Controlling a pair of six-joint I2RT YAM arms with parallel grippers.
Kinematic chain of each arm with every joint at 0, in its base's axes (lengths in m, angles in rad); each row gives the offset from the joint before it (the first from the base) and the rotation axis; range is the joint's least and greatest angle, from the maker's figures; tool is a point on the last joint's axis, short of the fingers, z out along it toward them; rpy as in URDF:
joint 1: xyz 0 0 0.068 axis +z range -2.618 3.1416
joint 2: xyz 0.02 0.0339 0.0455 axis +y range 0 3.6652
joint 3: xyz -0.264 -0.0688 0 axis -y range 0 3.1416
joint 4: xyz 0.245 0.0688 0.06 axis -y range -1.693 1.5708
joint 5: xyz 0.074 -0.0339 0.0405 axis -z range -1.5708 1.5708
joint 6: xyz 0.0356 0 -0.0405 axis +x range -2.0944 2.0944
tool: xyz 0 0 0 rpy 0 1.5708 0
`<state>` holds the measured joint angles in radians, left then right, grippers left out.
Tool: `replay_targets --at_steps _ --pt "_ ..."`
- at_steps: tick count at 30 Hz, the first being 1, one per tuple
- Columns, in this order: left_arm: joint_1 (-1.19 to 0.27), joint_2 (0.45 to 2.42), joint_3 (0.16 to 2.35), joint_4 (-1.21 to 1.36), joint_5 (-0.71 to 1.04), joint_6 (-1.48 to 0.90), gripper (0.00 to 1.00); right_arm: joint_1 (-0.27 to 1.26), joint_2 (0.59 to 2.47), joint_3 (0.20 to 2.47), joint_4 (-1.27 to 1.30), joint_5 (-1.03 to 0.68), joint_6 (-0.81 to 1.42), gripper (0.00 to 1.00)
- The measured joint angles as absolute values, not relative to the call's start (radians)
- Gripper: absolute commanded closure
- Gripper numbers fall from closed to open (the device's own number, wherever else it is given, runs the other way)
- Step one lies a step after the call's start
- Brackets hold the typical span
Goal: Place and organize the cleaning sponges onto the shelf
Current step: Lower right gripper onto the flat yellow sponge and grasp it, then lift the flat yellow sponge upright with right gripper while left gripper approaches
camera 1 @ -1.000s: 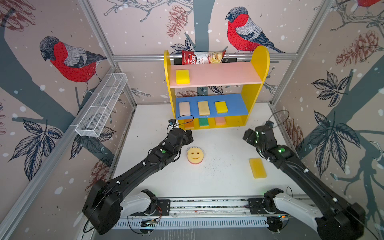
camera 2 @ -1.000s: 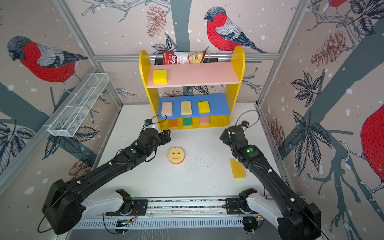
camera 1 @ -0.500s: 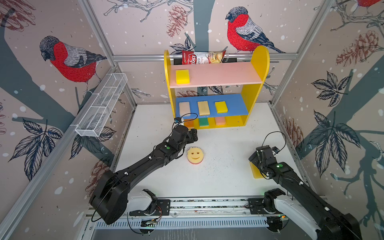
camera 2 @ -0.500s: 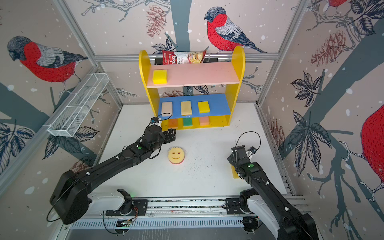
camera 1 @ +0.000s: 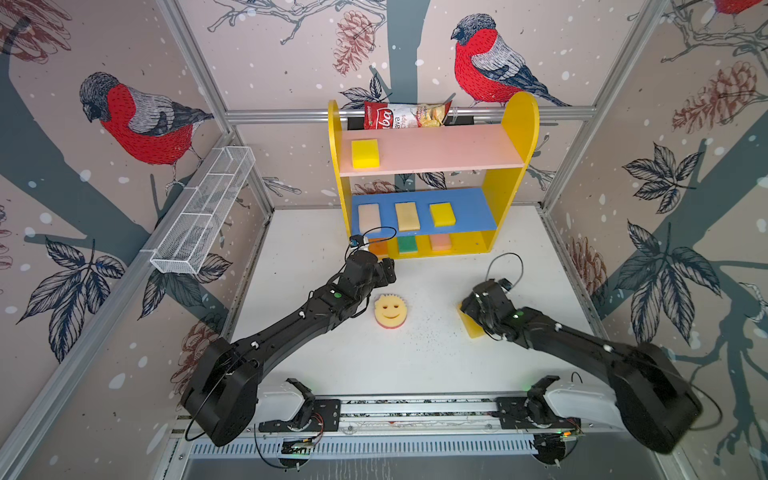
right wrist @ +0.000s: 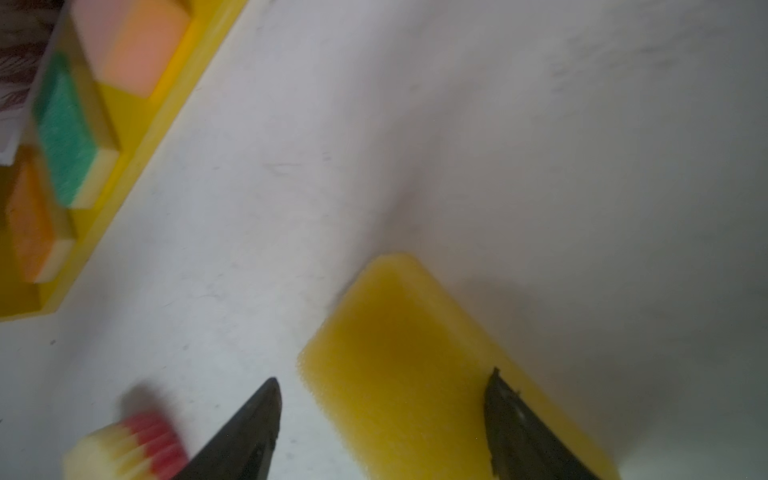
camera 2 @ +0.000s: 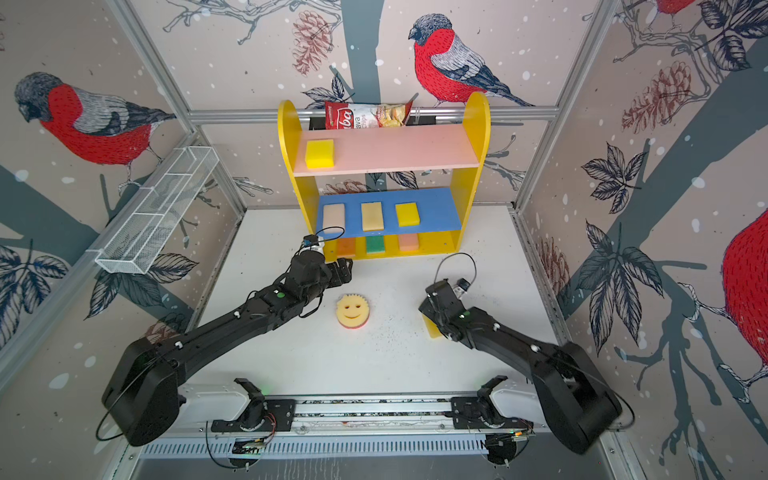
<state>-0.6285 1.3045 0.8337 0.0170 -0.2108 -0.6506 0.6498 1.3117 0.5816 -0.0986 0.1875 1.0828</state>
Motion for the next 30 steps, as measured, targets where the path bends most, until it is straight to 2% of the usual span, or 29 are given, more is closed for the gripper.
replay_targets --at_steps 5,11,18,22,27,30 --pt "-0.628 1.302 0.841 0.014 -0.212 -0.651 0.13 0.718 1.467 0.751 0.025 0.142 1.074 0.19" --pt "-0.628 1.286 0.839 0.013 -0.215 -0.651 0.13 0.690 1.432 0.810 0.015 0.169 1.001 0.19" --pt "-0.628 1.308 0.844 0.012 -0.211 -0.651 0.14 0.573 1.370 0.772 -0.096 0.205 0.883 0.31" --pt "-0.628 1.320 0.848 0.015 -0.202 -0.655 0.14 0.587 1.386 0.742 -0.153 0.205 0.805 0.36" --pt "-0.628 1.338 0.857 0.015 -0.181 -0.665 0.14 0.639 1.410 0.696 -0.171 0.173 0.717 0.38" --pt "-0.628 1.353 0.870 0.014 -0.157 -0.681 0.15 0.653 1.448 0.688 -0.155 0.143 0.679 0.44"
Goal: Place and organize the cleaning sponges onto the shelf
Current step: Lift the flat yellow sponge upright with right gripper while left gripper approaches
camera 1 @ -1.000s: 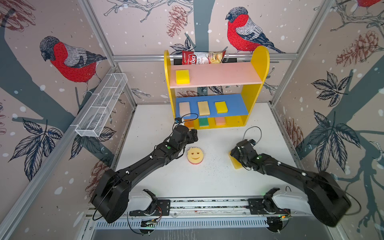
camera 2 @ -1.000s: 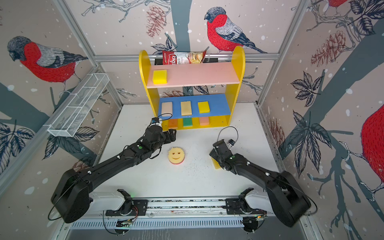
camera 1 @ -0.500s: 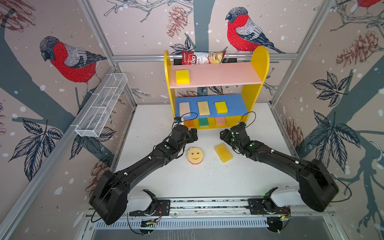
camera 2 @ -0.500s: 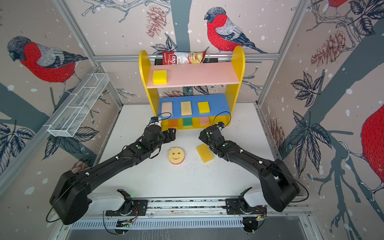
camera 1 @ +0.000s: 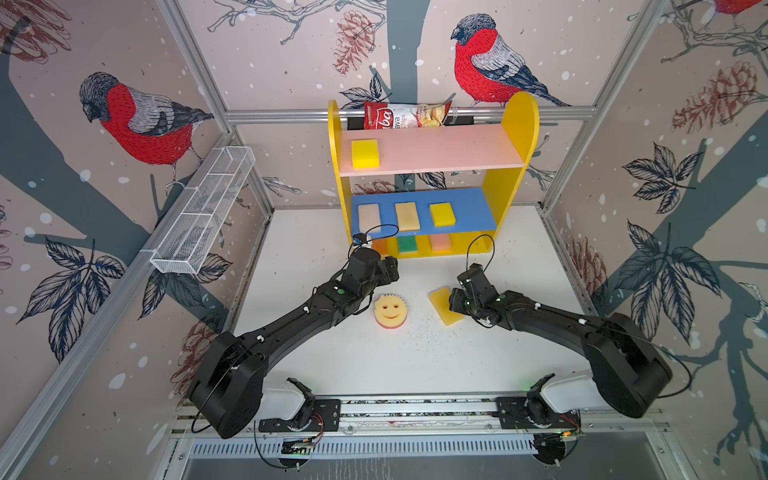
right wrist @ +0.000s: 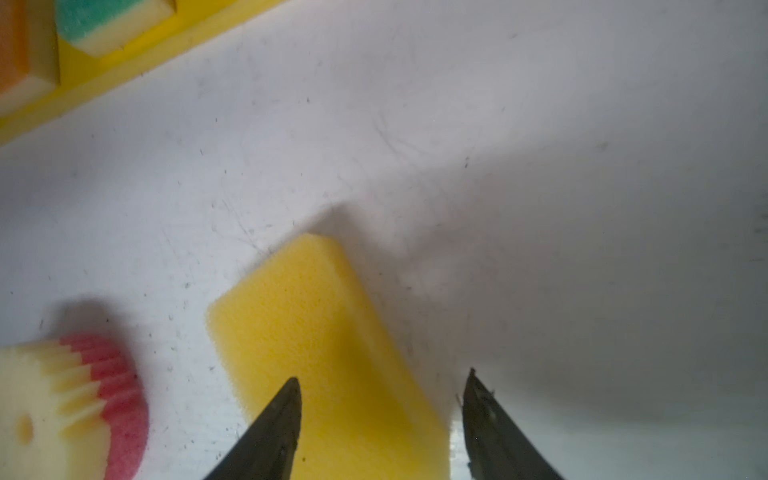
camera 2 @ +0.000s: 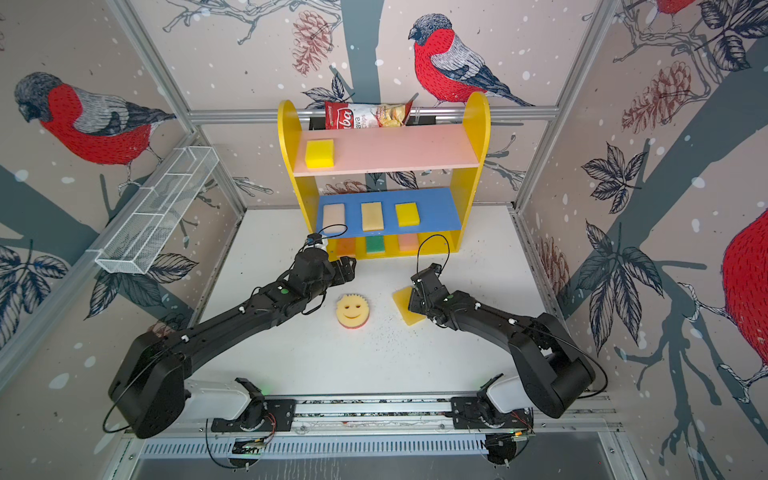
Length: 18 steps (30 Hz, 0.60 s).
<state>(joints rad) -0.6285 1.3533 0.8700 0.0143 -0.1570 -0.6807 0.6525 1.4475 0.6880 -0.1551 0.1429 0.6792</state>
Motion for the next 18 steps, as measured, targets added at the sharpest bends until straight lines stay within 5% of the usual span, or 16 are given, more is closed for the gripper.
replay_targets --at_steps 10,18 --pt "-0.628 1.370 0.879 0.015 -0.114 -0.709 0.15 0.681 1.550 0.734 -0.094 0.067 0.650 0.89" --pt "-0.630 1.378 0.879 0.019 -0.076 -0.730 0.14 0.693 1.503 0.846 -0.106 0.002 0.637 0.95"
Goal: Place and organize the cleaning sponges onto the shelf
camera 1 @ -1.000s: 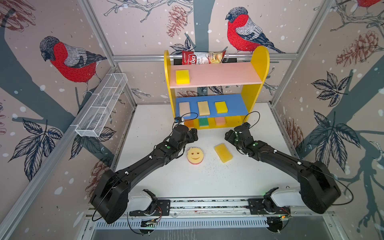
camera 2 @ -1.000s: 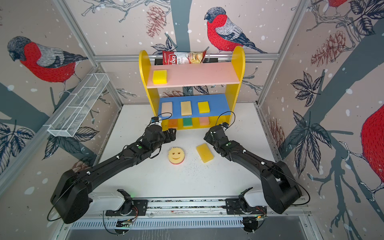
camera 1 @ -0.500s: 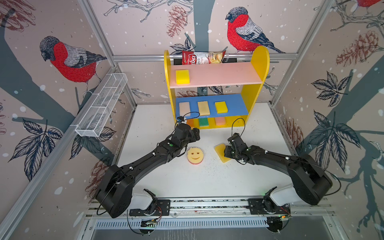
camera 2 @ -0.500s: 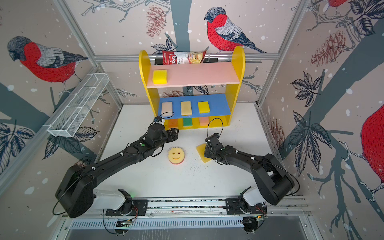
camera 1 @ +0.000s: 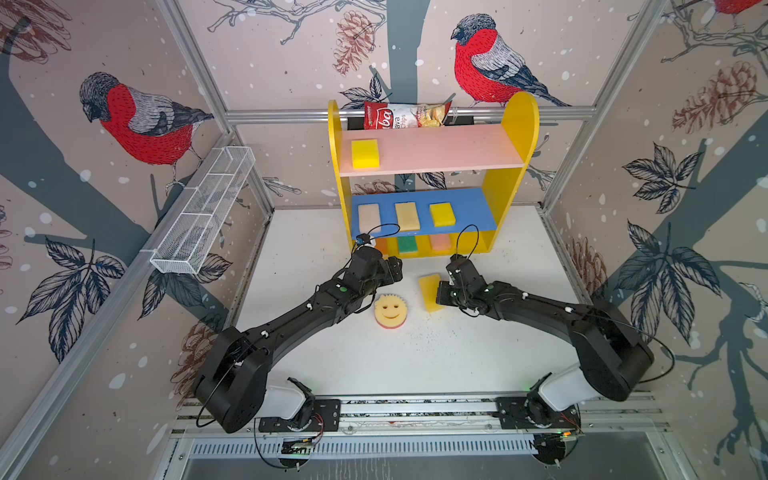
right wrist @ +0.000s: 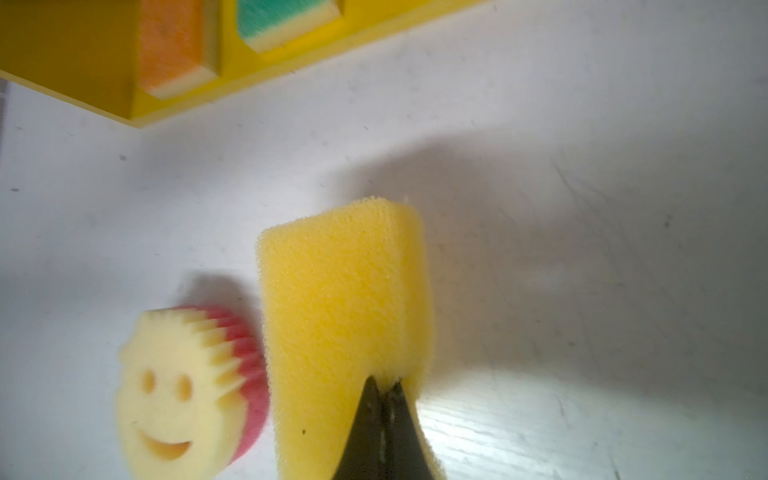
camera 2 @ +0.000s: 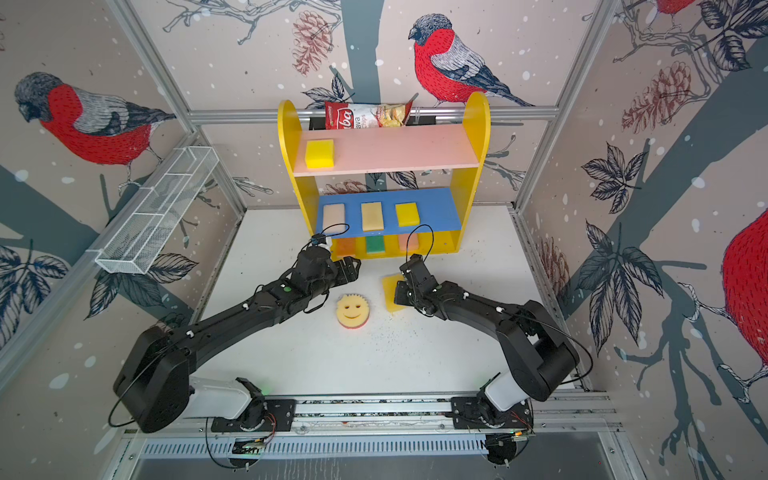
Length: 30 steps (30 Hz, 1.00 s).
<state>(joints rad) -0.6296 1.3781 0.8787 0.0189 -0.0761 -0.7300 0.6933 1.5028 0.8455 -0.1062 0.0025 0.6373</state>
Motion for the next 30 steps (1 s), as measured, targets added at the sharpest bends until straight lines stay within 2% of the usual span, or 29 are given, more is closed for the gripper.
replay_targets --at_steps 9,14,16,19,23,26,30 --pt "-0.632 1.404 0.904 0.069 -0.018 -0.752 0.12 0.695 1.414 0.938 -0.099 -0.075 0.635 0.96" --pt "-0.632 1.404 0.910 0.161 0.059 -0.764 0.20 0.697 1.396 0.974 -0.096 -0.127 0.628 0.96" --pt "-0.632 1.404 0.909 0.201 0.092 -0.782 0.30 0.698 1.388 0.982 -0.076 -0.154 0.628 0.96" --pt "-0.632 1.404 0.907 0.252 0.132 -0.788 0.53 0.698 1.378 0.984 -0.041 -0.198 0.628 0.96" --pt "-0.632 1.402 0.907 0.295 0.157 -0.797 0.69 0.698 1.376 0.984 0.000 -0.245 0.633 0.96" --pt "-0.632 1.395 0.907 0.313 0.159 -0.804 0.84 0.698 1.376 0.984 0.019 -0.265 0.642 0.96" --pt "-0.632 1.385 0.907 0.325 0.155 -0.804 0.93 0.697 1.365 0.982 0.038 -0.273 0.658 0.77"
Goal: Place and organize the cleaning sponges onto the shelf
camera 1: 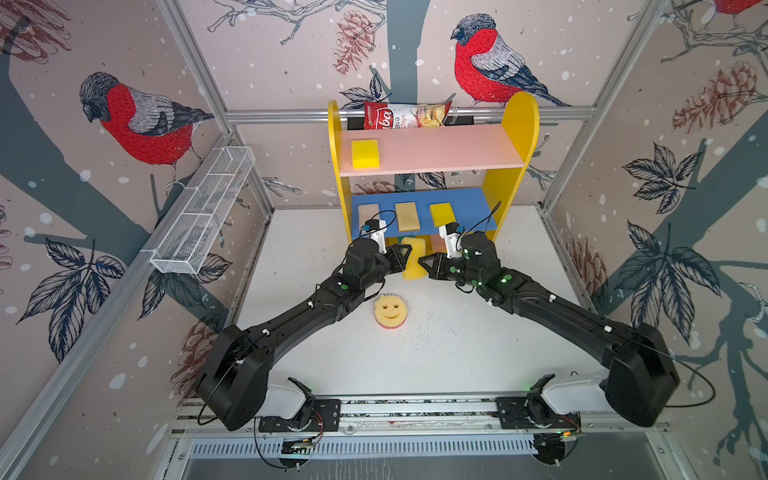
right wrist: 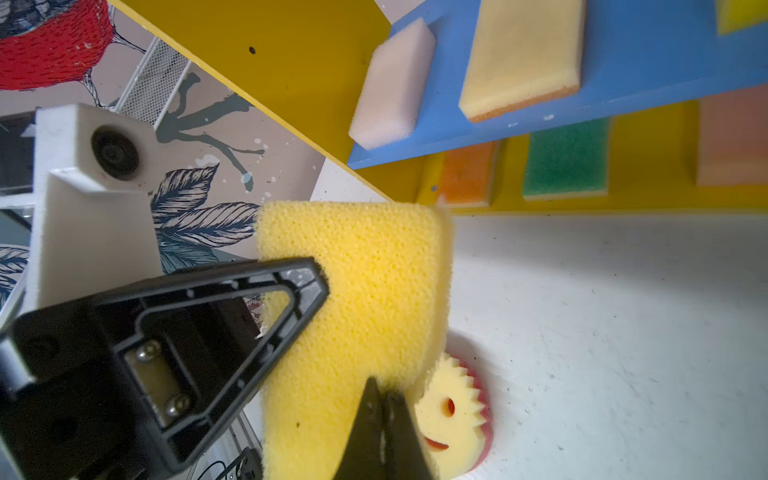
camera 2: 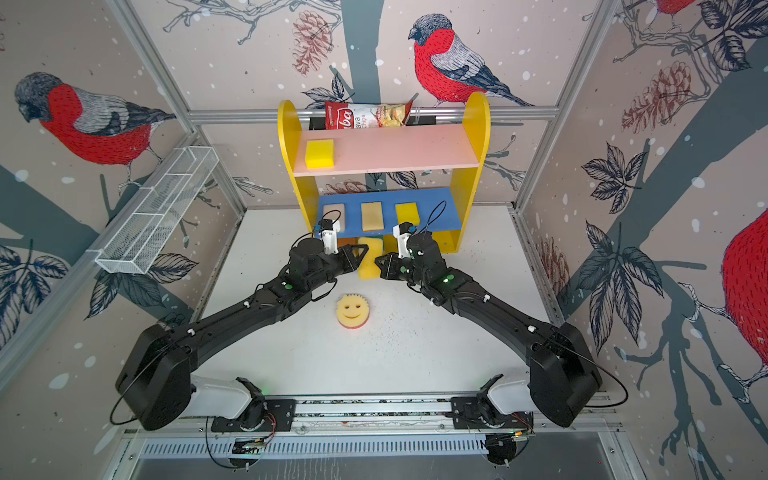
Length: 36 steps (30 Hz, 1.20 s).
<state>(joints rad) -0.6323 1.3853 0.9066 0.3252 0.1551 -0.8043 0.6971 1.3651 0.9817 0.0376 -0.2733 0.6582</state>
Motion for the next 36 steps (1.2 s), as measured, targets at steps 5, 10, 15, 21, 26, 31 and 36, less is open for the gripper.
replay_targets --at_steps 5,10,15,21,26,31,36 --pt "-0.632 1.372 0.908 0.327 0.156 -0.803 0.94 0.678 1.332 0.964 0.073 -0.307 0.680 0.36" --pt "-0.627 1.353 0.937 0.324 0.155 -0.788 0.95 0.607 1.278 0.910 0.132 -0.352 0.712 0.25" --pt "-0.618 1.336 0.987 0.320 0.132 -0.757 0.94 0.565 1.207 0.883 0.172 -0.377 0.736 0.17" --pt "-0.615 1.348 1.062 0.310 0.136 -0.742 0.95 0.574 1.171 0.890 0.193 -0.404 0.736 0.11" --pt "-0.614 1.390 1.103 0.312 0.200 -0.757 0.96 0.595 1.172 0.906 0.241 -0.419 0.736 0.11" --pt "-0.614 1.403 1.110 0.327 0.247 -0.781 0.96 0.600 1.216 0.941 0.280 -0.443 0.737 0.13" --pt "-0.614 1.393 1.110 0.331 0.258 -0.783 0.96 0.601 1.267 0.970 0.310 -0.474 0.765 0.15"
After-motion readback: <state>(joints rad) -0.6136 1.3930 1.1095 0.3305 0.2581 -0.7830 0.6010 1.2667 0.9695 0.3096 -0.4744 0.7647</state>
